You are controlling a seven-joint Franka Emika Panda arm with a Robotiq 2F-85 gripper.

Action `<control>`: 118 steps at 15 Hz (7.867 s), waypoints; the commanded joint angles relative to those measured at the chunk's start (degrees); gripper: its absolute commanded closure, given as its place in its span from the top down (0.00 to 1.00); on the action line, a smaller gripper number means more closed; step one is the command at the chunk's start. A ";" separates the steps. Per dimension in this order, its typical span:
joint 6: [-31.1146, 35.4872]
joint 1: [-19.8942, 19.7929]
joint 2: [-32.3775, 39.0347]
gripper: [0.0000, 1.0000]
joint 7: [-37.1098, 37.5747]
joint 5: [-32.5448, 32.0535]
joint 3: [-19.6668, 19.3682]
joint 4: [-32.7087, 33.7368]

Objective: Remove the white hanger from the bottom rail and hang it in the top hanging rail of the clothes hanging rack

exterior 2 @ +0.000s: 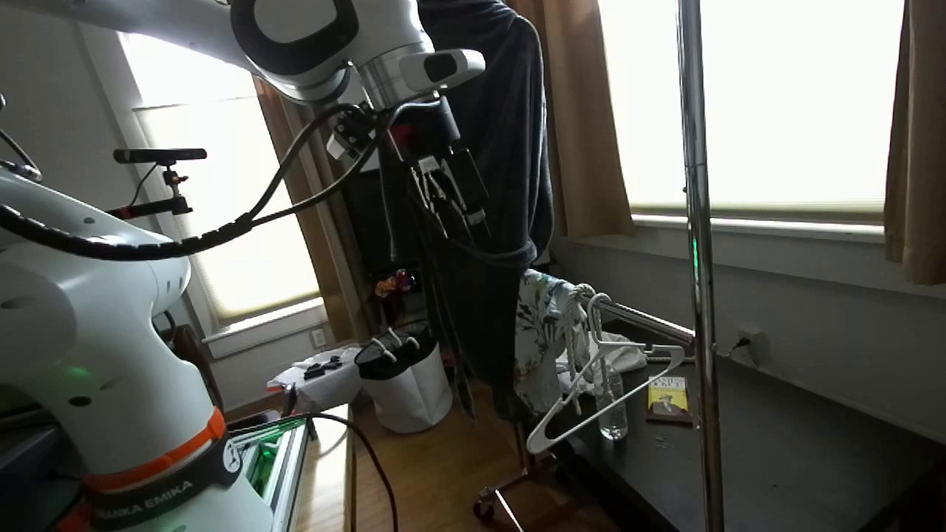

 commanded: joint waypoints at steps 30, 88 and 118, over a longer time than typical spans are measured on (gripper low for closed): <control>53.27 3.72 53.24 1.00 22.10 -16.56 6.64 3.51; 87.16 52.99 32.53 0.01 -70.27 97.80 -9.90 -2.89; 78.48 38.27 7.52 0.01 -100.50 91.70 1.96 26.45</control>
